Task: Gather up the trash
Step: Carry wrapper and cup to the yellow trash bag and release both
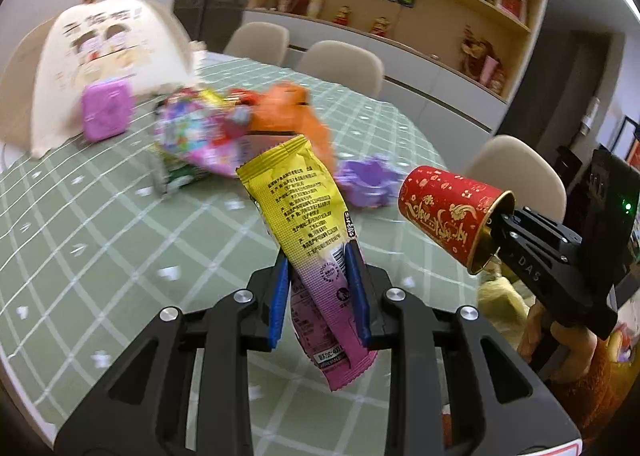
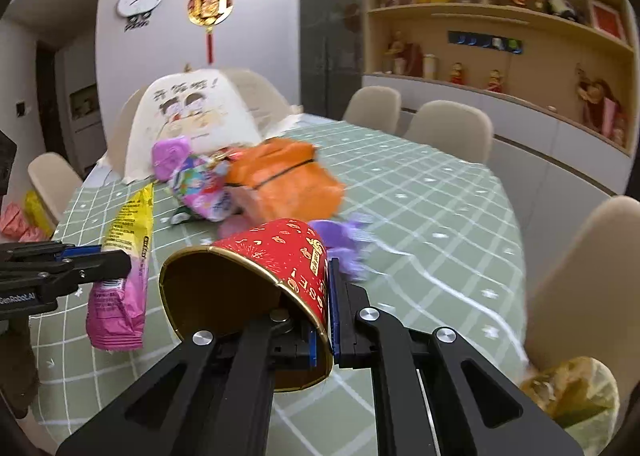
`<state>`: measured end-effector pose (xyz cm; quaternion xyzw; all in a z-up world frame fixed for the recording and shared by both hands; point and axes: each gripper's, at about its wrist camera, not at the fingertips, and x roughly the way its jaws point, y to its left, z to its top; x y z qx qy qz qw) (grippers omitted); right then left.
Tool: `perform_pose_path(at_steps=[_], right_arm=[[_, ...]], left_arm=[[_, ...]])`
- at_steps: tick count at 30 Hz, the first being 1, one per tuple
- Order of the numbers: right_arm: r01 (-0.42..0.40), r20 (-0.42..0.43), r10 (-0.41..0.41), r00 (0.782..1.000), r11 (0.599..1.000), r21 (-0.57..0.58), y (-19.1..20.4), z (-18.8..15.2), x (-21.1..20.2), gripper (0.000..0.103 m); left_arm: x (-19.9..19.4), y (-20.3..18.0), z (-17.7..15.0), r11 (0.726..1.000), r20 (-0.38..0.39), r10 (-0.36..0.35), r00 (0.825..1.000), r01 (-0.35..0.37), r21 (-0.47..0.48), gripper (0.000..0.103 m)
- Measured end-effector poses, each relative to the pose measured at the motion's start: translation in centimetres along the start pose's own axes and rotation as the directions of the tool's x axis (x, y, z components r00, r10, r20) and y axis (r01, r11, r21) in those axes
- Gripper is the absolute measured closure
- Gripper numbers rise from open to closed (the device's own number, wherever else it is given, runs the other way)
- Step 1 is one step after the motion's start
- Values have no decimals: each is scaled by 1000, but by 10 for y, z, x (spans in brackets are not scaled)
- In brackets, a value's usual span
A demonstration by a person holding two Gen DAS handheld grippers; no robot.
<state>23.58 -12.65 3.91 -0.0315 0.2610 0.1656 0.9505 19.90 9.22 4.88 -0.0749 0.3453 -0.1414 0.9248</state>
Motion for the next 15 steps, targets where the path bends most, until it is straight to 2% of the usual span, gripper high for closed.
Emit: perform_pose_path(at_steps=[4,8,12,15], right_arm=[[56,32,-57,998,997,48,-45,-6,-28,96],[135,66,-140,988,988,79,-85,-16,-57,96],[234,74,-244,967,965,121,-132,-34,-85,96],[302,54,-313,948,940,158,-167,-51,-101,96]], left_arm=[[17,-47,5,996,-17,-53,998,54,73,78],[32,-99,13,979,-18,-113,993,115,166,78],[55,-146,17,961,-57,-167,984,175,214,78],[79,-187,15,939,-98,-219,971,236,249,78]])
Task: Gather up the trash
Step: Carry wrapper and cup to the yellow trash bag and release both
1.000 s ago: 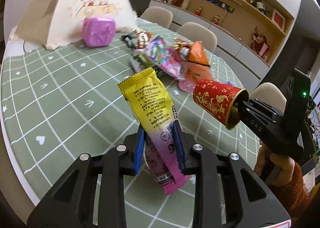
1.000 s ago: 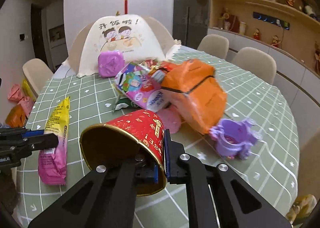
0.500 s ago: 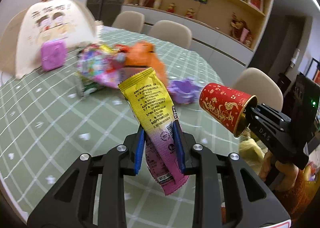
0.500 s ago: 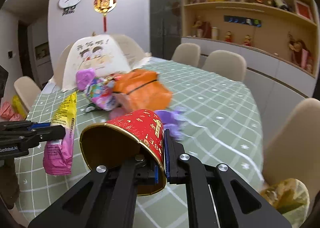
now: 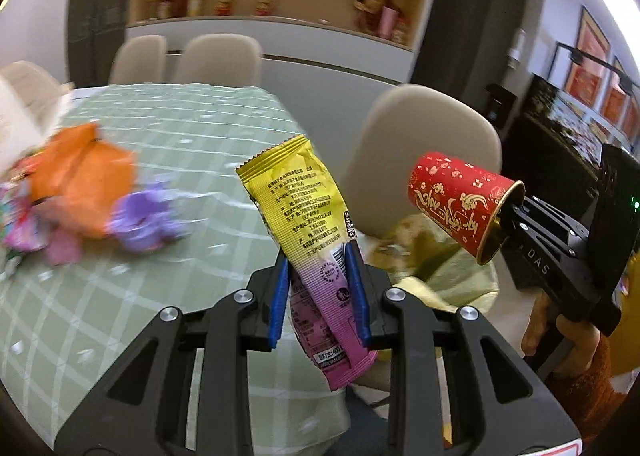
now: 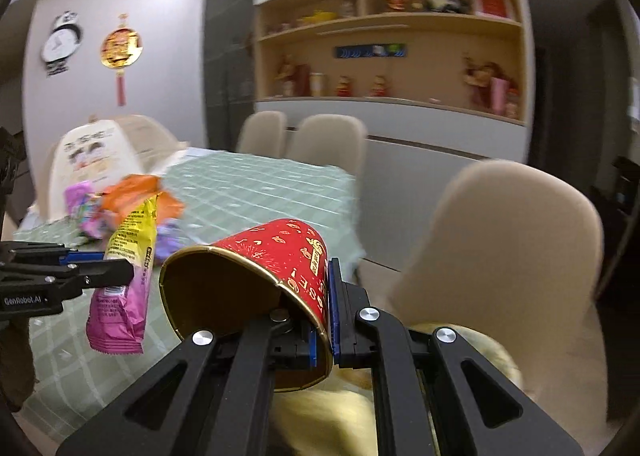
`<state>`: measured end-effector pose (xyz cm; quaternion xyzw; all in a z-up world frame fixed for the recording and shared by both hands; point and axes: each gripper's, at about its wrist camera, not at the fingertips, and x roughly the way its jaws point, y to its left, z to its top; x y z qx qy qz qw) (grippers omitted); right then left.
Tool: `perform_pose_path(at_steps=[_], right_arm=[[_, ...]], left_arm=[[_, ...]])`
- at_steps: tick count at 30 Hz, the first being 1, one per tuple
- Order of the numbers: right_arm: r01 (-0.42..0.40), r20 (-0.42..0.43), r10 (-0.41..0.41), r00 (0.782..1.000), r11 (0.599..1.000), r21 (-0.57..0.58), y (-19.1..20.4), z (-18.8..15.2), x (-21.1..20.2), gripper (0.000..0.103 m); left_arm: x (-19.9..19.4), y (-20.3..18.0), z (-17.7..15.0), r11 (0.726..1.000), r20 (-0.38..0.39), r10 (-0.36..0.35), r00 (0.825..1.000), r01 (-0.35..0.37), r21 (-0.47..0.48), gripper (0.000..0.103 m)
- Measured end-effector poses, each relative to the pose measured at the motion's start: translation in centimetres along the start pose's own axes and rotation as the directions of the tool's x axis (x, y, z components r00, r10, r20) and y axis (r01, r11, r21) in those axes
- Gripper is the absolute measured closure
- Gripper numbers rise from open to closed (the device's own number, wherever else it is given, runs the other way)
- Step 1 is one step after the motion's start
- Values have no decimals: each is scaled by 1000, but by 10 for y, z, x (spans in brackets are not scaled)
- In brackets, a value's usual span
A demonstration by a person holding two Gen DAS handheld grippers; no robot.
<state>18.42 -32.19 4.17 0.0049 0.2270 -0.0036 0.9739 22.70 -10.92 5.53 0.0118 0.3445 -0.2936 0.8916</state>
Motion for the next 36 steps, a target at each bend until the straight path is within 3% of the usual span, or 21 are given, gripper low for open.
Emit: perform_pose_path(at_steps=[6,13,15,17,18,19,25,30,36], right_arm=[[118,-46,-115,992,990,78,-75,-28,-10,96],[198,-86,-189,978,972,123,-120,-51,-19,96],[209,-94,-197,976,967,144,-127,-56,-20,96],[214,-99,-200,975,963,161,-135,-58,-20,96],[213,-102,-199,975,963,166,-134,-58,-18,96],[212,-107,-196,975,963,169,-135,-59,-15,96],[190,-133,-171,976,969,155,-126,-64,2,96],[161,-173,-134,976,975,155,-114,-68,28,96],[138,-317,-86,944,979,148,-101,-89,65,95]], left_arm=[[55,-53,5,992,-30,-106,994,108,57,78],[119,-103,0,975,-140,-205,969,215,63,76],[128,-111,-1,968,-153,-230,961,242,67,70],[138,-122,-1,948,-176,-295,939,311,69,44],[143,-125,-1,932,-197,-339,920,357,62,42],[147,-127,-1,927,-209,-352,912,371,59,42],[146,-105,0,968,-200,-239,950,250,30,42],[133,-76,-3,981,-187,-192,963,191,-23,42],[114,-60,-6,988,-145,-154,977,153,-17,42]])
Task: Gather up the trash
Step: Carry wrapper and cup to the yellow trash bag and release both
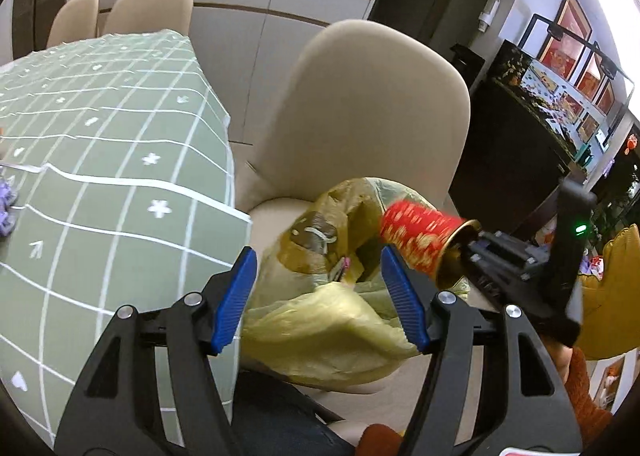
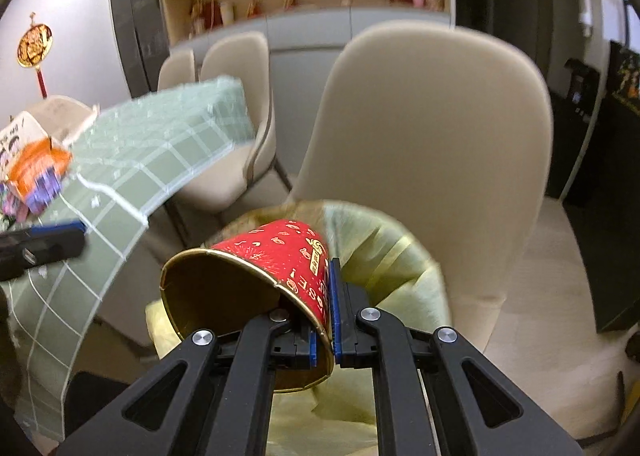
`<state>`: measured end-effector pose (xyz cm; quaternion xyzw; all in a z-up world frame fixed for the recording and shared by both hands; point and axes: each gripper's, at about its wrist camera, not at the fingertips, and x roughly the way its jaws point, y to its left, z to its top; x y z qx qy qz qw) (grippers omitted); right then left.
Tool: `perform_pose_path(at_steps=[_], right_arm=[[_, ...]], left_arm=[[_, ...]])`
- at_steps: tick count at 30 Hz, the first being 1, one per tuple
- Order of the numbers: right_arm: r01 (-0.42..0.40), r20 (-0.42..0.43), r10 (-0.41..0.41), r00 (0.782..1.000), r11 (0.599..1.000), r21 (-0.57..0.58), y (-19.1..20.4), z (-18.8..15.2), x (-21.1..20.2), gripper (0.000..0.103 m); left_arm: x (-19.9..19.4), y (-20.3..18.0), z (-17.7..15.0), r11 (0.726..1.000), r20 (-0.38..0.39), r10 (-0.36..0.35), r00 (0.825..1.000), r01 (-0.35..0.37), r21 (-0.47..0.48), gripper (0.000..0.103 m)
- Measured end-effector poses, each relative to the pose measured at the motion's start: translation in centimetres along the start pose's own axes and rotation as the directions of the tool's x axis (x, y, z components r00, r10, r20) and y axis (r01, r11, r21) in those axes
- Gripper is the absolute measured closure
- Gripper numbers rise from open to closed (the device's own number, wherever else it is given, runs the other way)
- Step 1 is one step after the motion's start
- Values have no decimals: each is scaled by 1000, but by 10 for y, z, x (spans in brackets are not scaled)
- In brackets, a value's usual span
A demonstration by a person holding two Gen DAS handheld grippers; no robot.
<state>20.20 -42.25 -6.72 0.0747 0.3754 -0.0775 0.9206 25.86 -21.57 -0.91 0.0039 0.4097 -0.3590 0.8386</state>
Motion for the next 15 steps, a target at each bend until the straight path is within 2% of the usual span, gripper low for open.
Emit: perform_pose_path(at_steps=[4,6,9,15], right_arm=[[-30,-59,30,998,1000,10,3,-14,6,93],[-17,-62,17,998,1000,4,4,-20,3,74],[-19,-79,18,997,1000,-7,8,-27,-2,54],[-13,-38,12,999,1000,-21,20,-27,-25,53]], left_arm=[[-7,6,-1,1000,9,-5,1000,5,-12,42],[-8,8,-2,1000,10,-6,1000,6,-18,42],[-13,16,-6,999,9,-9,1000,9,-36,42],[-32,26,-14,998,30,-2,1000,4,-55,42]])
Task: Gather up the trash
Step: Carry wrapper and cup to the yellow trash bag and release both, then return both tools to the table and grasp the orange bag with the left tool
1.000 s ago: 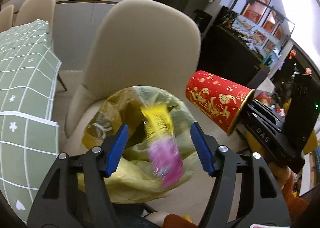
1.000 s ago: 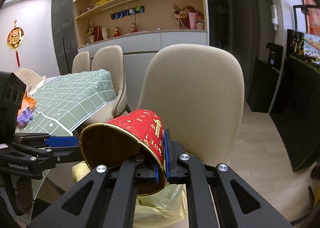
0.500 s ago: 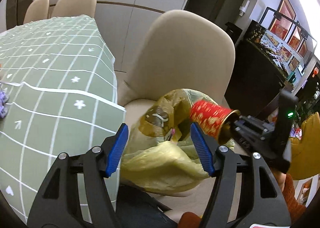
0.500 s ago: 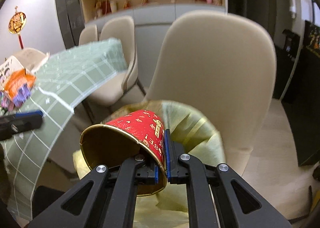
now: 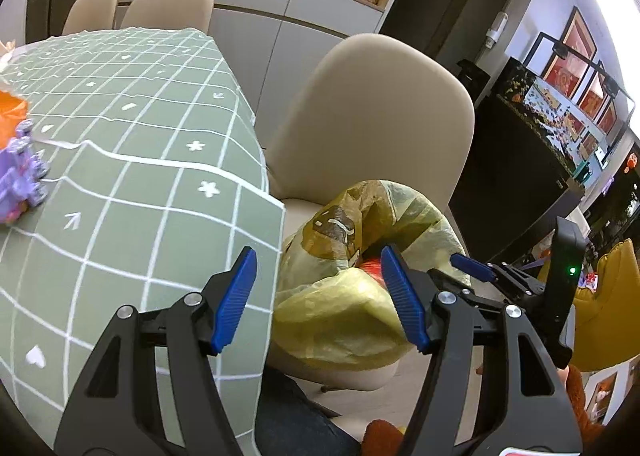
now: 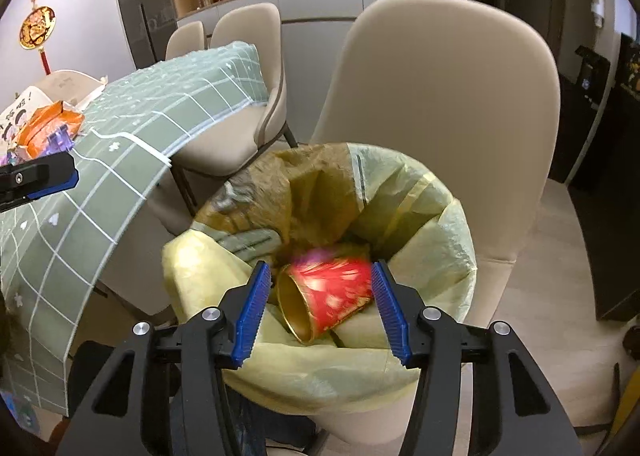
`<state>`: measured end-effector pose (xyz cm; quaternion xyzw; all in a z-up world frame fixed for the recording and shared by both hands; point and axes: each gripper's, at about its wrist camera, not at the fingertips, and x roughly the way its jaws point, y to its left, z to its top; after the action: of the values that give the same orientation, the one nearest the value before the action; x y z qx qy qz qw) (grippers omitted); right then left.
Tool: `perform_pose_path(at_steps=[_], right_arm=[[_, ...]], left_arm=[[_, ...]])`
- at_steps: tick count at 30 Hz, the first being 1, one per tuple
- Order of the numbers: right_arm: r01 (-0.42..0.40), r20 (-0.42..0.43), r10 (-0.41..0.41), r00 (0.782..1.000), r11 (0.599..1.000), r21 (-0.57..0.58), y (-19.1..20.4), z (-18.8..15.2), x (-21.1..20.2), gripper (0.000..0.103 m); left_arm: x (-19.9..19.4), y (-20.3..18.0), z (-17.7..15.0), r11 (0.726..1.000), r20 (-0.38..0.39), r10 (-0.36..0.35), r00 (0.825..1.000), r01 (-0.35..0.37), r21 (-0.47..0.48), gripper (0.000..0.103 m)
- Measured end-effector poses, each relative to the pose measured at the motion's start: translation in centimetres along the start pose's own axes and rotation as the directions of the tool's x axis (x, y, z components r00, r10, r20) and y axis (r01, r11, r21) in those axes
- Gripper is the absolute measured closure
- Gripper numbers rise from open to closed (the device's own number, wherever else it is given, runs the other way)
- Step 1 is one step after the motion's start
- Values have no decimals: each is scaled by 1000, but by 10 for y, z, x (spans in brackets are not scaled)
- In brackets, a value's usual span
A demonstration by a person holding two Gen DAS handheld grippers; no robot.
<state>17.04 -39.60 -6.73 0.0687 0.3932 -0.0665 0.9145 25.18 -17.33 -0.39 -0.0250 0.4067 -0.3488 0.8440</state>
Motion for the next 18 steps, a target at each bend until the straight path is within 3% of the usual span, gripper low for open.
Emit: perform_pose_path(at_steps=[10,18], right_arm=[[-104,135,114,984,991,-79,65,28,-38,53],[-184,172,227,959,955,-234,157,49,-39,53]], left_arm=[[-71,42,-6,996,99,87,991,-84,-33,42],[-145,130,-17,957,187,264,946,-233,-175,40]])
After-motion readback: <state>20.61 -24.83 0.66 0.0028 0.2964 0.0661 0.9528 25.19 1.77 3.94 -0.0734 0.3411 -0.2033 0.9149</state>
